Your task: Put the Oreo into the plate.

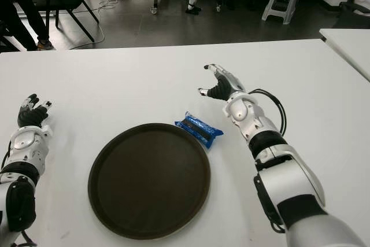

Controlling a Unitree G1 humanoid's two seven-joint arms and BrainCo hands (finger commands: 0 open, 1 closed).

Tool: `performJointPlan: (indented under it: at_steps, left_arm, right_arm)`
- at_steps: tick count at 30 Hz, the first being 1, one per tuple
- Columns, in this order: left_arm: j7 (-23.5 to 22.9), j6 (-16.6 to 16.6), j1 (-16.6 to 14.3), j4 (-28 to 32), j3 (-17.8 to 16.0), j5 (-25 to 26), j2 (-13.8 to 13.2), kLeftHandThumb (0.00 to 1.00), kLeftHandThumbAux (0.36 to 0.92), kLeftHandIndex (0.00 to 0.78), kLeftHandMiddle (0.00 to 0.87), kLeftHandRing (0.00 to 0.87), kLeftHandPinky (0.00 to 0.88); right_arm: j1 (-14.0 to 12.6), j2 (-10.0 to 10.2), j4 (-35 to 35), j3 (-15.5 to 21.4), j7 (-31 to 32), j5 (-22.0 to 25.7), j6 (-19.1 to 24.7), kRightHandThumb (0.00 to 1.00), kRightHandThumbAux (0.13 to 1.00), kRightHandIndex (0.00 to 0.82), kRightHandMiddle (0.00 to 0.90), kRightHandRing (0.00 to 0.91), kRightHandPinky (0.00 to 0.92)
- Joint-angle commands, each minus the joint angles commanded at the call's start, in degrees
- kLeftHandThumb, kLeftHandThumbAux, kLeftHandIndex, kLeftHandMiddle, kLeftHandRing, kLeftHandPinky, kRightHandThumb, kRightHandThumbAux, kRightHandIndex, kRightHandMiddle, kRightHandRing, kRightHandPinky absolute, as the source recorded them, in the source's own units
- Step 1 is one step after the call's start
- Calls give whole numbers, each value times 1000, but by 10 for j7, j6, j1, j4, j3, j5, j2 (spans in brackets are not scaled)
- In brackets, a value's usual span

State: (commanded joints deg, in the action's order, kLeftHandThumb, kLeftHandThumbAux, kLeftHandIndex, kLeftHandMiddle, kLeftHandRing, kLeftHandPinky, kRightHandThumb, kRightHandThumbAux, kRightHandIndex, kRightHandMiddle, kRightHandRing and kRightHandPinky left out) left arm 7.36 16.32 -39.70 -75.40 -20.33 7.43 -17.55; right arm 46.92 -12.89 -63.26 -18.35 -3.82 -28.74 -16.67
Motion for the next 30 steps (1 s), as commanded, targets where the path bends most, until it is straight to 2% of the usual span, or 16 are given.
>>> performJointPlan:
  at_steps: [7, 10, 17, 23, 27, 30]
  left_arm:
    - [0, 1, 0, -1, 0, -1, 0, 0, 803, 0, 0, 0, 26]
    - [0, 1, 0, 0, -1, 1, 1, 0, 793, 0, 0, 0, 24]
    - [2, 0, -2, 0, -1, 0, 3, 0, 809, 0, 0, 0, 29]
    - [3, -1, -2, 0, -2, 1, 3, 0, 795, 0, 0, 0, 29]
    - [3, -2, -2, 0, -2, 0, 2, 0, 785, 0, 0, 0, 25]
    - [2, -2, -2, 0, -2, 1, 3, 0, 790, 0, 0, 0, 26]
  right_arm:
    - [-10, -1, 28, -13, 14, -5, 9, 164, 685, 0, 188, 278, 258]
    - [-15, -2, 36, -21, 18, -11, 16, 121, 652, 0, 114, 169, 161]
    - [-23, 3, 54, -57, 44, -36, 50, 152, 645, 0, 86, 120, 158]
    - [-34, 8, 80, -76, 71, -46, 84, 127, 646, 0, 96, 130, 96]
    - [-52, 5, 121, -86, 88, -55, 109, 104, 644, 0, 106, 141, 114]
    - [-64, -2, 158, -86, 105, -54, 127, 107, 664, 0, 176, 226, 179]
